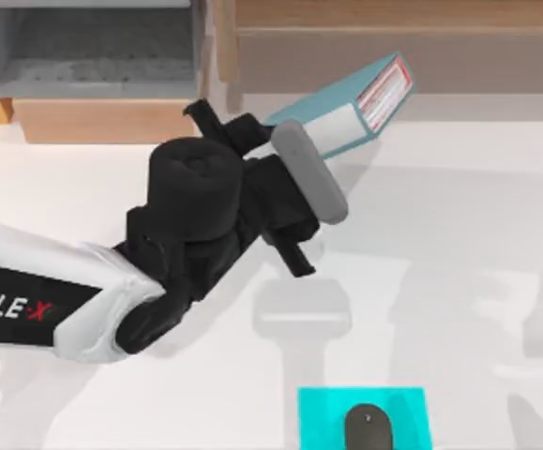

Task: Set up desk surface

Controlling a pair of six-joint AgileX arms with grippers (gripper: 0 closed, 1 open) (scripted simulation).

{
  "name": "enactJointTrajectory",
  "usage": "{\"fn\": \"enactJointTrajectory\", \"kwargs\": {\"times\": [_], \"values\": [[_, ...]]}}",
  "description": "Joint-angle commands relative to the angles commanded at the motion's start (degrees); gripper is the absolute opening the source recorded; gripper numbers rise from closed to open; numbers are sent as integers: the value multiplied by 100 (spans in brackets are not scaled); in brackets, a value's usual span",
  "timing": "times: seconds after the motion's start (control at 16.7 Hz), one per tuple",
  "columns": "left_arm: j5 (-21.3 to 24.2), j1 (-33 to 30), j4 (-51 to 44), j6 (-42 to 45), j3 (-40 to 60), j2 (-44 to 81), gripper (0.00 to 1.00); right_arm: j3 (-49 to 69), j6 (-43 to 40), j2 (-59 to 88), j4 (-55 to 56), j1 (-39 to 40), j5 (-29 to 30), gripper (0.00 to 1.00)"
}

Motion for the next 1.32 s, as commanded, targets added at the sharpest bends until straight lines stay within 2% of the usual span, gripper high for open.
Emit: {"fn": "enactJointTrajectory", "kwargs": {"times": [0.3,0.6,0.84,1.32], "values": [[-65,1191,-36,2246,-731,-565,0,0,0,0,0,0,0,100],[-73,2327,76,3826,-363,-377,0,0,0,0,0,0,0,100],[5,2757,91,4320,0,83,0,0,0,0,0,0,0,100],[11,2787,92,4356,106,177,0,0,0,0,0,0,0,100]]}}
